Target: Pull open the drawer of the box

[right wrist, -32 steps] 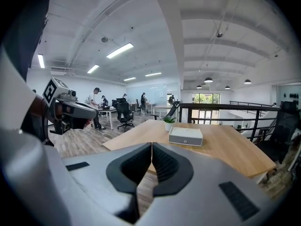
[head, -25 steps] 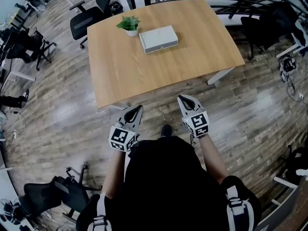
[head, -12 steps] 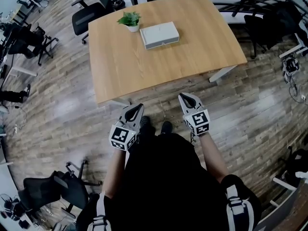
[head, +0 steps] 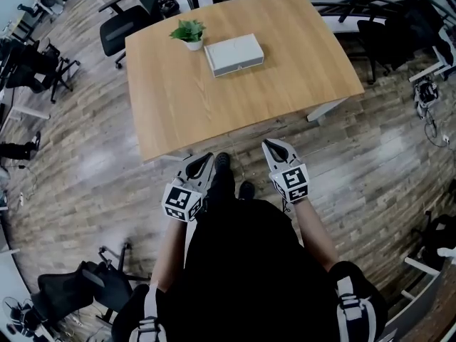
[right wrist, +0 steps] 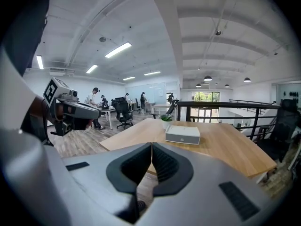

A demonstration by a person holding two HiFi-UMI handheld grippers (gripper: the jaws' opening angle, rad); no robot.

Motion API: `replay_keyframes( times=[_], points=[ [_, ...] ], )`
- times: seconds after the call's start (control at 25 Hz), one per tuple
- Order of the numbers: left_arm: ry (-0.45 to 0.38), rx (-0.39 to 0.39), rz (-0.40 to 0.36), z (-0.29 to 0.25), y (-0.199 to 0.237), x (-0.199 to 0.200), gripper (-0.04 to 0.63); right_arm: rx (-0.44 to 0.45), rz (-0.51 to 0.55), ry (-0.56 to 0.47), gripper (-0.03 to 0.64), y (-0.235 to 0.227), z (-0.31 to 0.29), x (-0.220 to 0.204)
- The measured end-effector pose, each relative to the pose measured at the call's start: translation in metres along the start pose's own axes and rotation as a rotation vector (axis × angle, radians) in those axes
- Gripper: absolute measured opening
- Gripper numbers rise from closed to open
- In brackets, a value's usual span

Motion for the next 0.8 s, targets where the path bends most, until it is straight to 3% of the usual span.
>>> replay_keyframes(
  times=[0.28, 0.8],
  points=[
    [-0.027, -0.062, -0.061, -0.033, 0.018, 0.036, 0.023, -0.047, -0.036, 0.030, 0.025, -0.024, -0.006, 0.001],
    [-0.014, -0.111, -0.051, -0.065, 0.081, 0.055, 0.023, -0.085, -0.036, 0.061, 0.025, -0.043, -0.057, 0.032]
  ],
)
Point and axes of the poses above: the fingertips, and each gripper's own axes: z backward along the fingers, y to its left, x out of its top, the point moved 3 cm from there along z, backward along the fingers, and after that the axes turned 10 degrees about y, right-handed, at the moved point
